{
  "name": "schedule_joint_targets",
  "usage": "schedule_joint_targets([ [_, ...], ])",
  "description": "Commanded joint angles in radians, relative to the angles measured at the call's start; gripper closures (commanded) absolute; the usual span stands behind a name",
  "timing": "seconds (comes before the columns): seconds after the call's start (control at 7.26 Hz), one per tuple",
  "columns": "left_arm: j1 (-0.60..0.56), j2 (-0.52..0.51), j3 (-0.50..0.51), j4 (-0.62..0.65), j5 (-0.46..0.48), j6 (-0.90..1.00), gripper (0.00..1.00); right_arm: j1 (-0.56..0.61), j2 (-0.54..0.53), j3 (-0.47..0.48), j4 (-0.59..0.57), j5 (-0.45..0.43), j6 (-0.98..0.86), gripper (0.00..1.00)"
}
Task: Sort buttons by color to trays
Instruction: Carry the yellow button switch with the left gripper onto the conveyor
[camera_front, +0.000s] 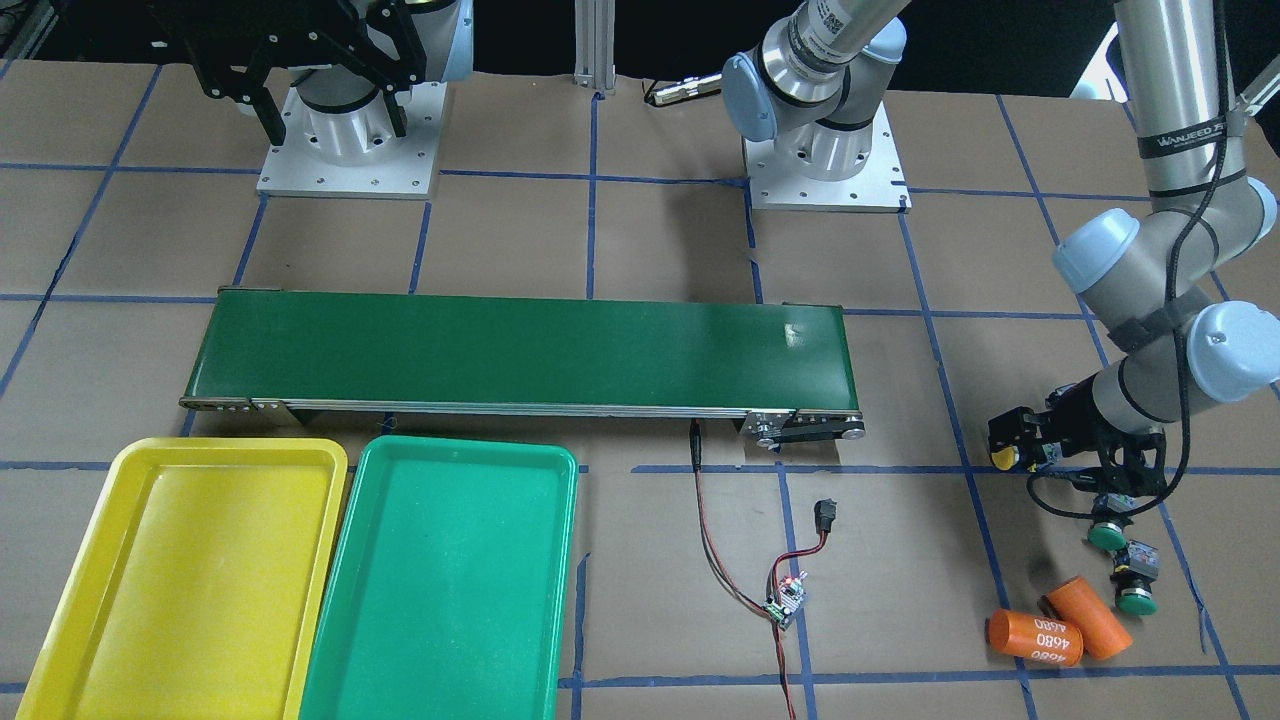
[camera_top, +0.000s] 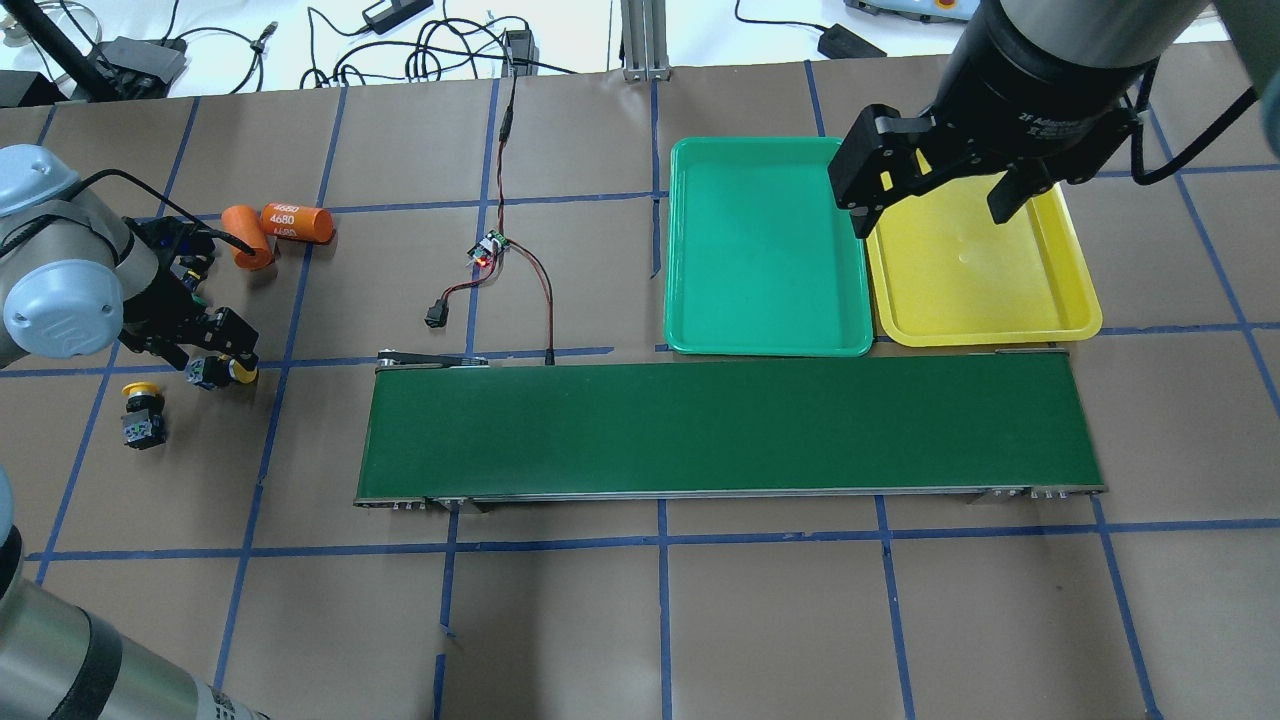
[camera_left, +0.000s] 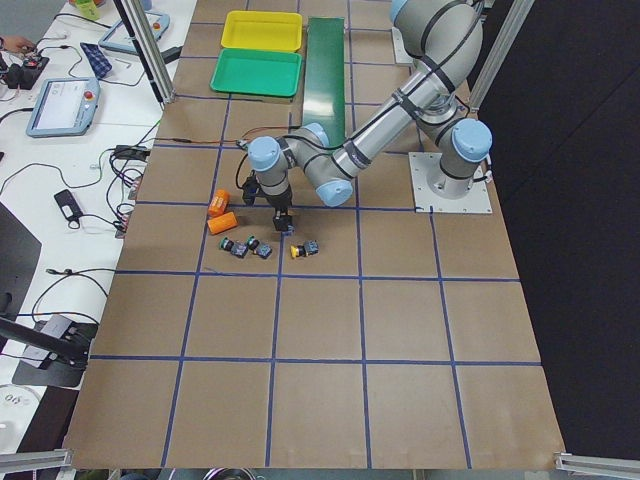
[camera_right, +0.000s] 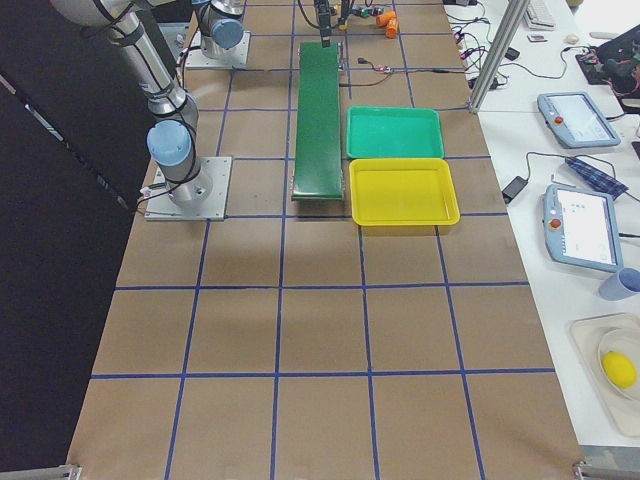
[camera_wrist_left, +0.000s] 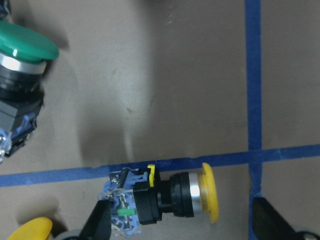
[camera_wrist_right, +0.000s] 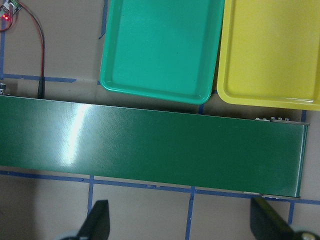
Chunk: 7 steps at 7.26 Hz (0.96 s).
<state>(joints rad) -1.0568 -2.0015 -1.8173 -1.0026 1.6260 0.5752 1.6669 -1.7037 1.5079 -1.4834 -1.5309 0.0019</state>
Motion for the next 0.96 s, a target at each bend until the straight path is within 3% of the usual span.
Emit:
schedule_joint_targets([
  [0.0, 0.006, -0.008, -0.003, 0.002, 0.003, 0.002, 0.00, -0.001, 0.001, 0.000, 0.000, 0.000, 0.000, 0.00],
  [0.83, 0.009, -0.019, 0.022, 0.002, 0.005, -0.018, 0.00, 0.001, 0.001, 0.000, 0.000, 0.000, 0.001, 0.00],
])
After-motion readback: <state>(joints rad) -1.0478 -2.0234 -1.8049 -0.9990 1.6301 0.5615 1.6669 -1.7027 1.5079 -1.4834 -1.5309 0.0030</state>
